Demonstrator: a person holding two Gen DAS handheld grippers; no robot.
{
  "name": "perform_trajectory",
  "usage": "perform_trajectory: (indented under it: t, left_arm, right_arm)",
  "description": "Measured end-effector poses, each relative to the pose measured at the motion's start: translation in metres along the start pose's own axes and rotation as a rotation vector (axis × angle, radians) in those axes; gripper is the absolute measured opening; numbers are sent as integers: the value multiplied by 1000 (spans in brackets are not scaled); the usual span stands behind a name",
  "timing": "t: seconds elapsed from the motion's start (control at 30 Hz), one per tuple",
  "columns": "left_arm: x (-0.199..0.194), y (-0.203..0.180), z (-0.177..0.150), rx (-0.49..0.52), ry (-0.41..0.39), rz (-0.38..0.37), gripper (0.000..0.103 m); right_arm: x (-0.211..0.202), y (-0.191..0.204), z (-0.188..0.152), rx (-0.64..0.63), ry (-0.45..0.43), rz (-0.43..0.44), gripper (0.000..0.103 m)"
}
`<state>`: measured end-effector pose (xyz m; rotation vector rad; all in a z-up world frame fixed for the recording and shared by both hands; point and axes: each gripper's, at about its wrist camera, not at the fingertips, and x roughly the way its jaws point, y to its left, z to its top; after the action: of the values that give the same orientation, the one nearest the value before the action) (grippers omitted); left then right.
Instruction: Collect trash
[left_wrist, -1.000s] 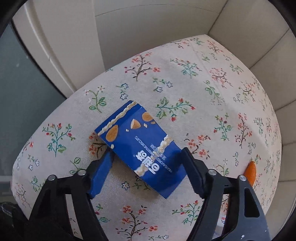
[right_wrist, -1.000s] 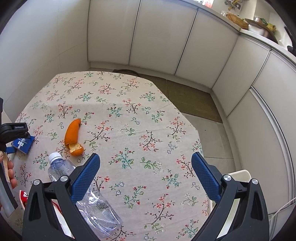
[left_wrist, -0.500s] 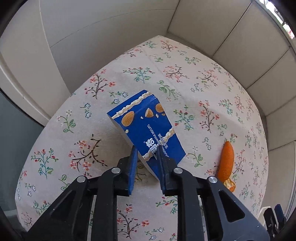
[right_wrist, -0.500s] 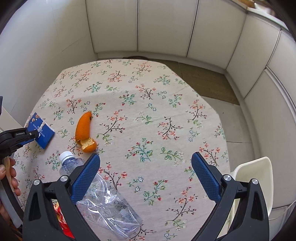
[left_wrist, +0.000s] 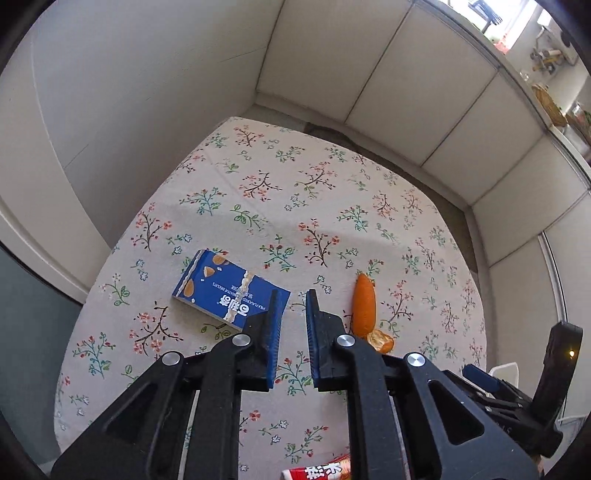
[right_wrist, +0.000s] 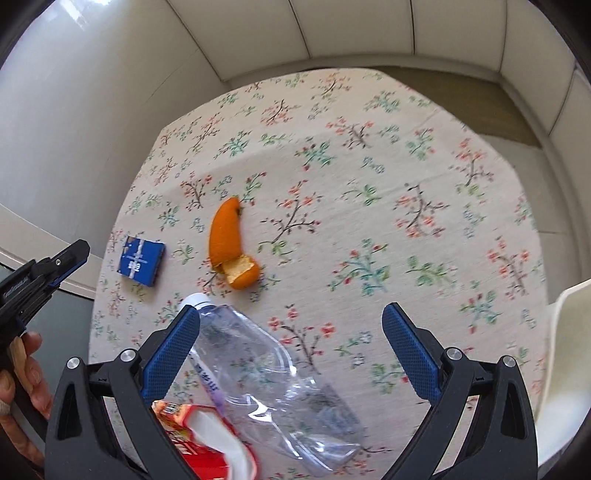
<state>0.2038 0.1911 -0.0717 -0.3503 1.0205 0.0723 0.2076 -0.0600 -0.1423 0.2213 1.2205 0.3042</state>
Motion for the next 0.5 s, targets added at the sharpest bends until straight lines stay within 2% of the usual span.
perform_trajectory:
  t: [0.03,0.07,0.1,0.13,0.27,0.33,0.43,0.5]
  left_arm:
    - [4,1,2,14,24,15,48]
    - [12,5,3,16,57,40,65]
    - [21,11,3,12,85,65,77]
    - [32,18,3,10,111,90,75]
    - [75,28,1,61,205,192,77]
    - [87,25,1,100,202,242,86]
    - [93,24,3,107,190,280,92]
    - [88,30,7,52,170,249,92]
  right_arm:
    - [1,2,-1,2,2,5,96]
    - [0,3,-1,-1,0,6,96]
    - [-1,5,-2,-6,-2,7,96]
    - [-2,6,-3,-10,-3,9,96]
    - [-11,-1,-3,-13,-15,-4,96]
    - [-14,-7,-3,-4,-16,-10,96]
    - [-14,-15,-2,6,-10,-19,96]
    - [-13,-18,-2,15,-8,-16,96]
